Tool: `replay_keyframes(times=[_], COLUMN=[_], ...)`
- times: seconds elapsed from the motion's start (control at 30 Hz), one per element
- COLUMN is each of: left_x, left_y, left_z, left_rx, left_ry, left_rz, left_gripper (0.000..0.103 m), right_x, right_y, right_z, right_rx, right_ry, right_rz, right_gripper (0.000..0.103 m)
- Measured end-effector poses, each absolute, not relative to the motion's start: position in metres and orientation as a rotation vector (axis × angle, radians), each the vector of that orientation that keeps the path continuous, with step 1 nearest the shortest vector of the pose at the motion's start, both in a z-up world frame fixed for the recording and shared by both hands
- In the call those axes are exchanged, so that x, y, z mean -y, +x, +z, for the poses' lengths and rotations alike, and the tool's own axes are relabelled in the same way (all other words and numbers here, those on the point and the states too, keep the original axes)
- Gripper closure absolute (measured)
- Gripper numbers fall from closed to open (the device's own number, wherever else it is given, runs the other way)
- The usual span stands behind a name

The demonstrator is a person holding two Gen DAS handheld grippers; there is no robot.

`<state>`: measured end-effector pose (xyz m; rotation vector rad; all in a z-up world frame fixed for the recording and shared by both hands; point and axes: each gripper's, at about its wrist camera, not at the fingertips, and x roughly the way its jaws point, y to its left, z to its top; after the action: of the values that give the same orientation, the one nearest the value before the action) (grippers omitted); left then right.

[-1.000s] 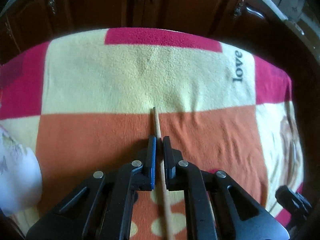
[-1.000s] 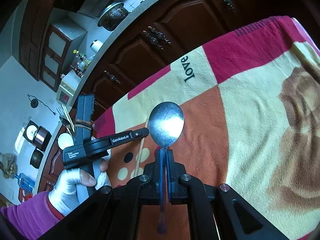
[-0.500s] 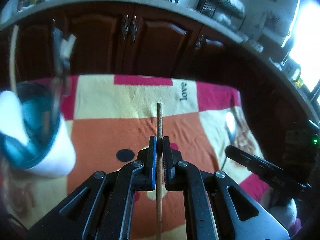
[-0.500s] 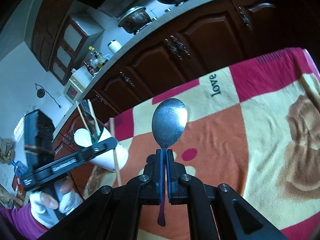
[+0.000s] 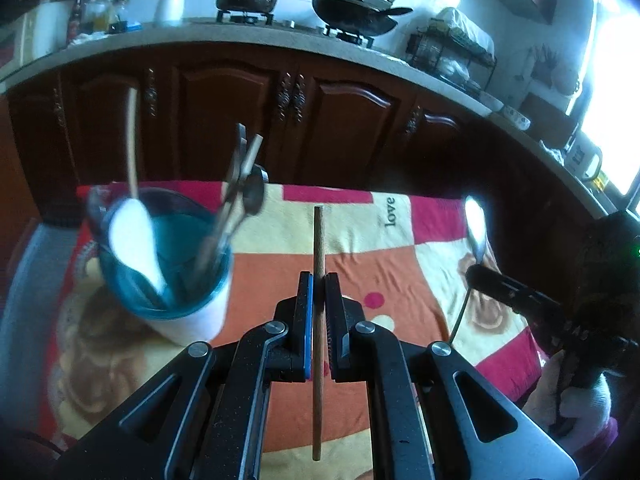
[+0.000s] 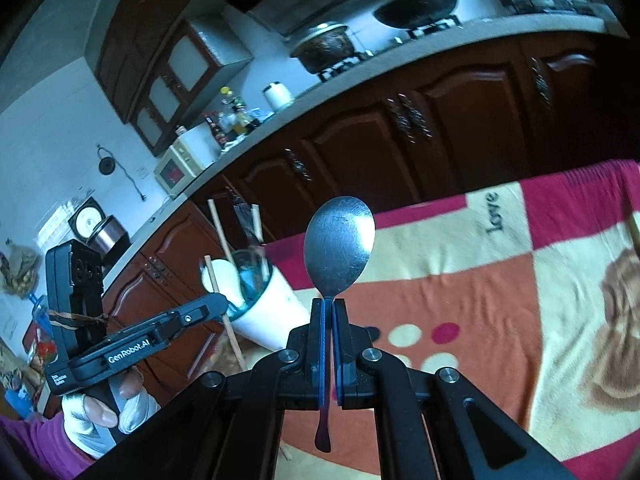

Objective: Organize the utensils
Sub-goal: 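Lift the spoon with the right tool while the left tool grasps the wooden chopstick, then lower the spoon and chopstick into the cup and open both tools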

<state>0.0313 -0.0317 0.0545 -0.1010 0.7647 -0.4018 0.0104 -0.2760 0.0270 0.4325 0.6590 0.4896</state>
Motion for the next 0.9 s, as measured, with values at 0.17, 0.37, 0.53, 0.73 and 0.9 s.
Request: replay_keyframes(times=[0.17, 0.37, 0.53, 0.73, 0.9], left_x=[0.01, -0.027, -0.065, -0.095, -0.107], left_y=[0.026, 0.029, 0.045, 0.073, 0.096], left_z=[0.066, 0.086, 0.11, 0.134, 0.138], left_rx=[-0.737, -0.691, -0.635, -0.55, -0.511], left_ry=[-0.113, -0.139, -0.182, -0.215, -0.217], left_rz=[-0.377, -0.34, -0.275, -0.189, -0.146], left_gripper=[0.099, 0.099, 0.099, 0.099, 0.099], right_x=[0.254, 0.217, 0.183, 0.141, 0.113], right_y=[0.014, 0.021, 0.033, 0.057, 0.081], right_z=[0.044, 0.063, 0.082, 0.092, 0.086], right_rx=[-0.634, -0.604, -0.566, -0.537, -0.526], right_ry=[0.416, 0.386, 0.362, 0.306, 0.26], right_rz=[0.53, 0.587, 0.64, 0.661, 0.637], right_gripper=[0.1, 0.1, 0.1, 0.1, 0.1])
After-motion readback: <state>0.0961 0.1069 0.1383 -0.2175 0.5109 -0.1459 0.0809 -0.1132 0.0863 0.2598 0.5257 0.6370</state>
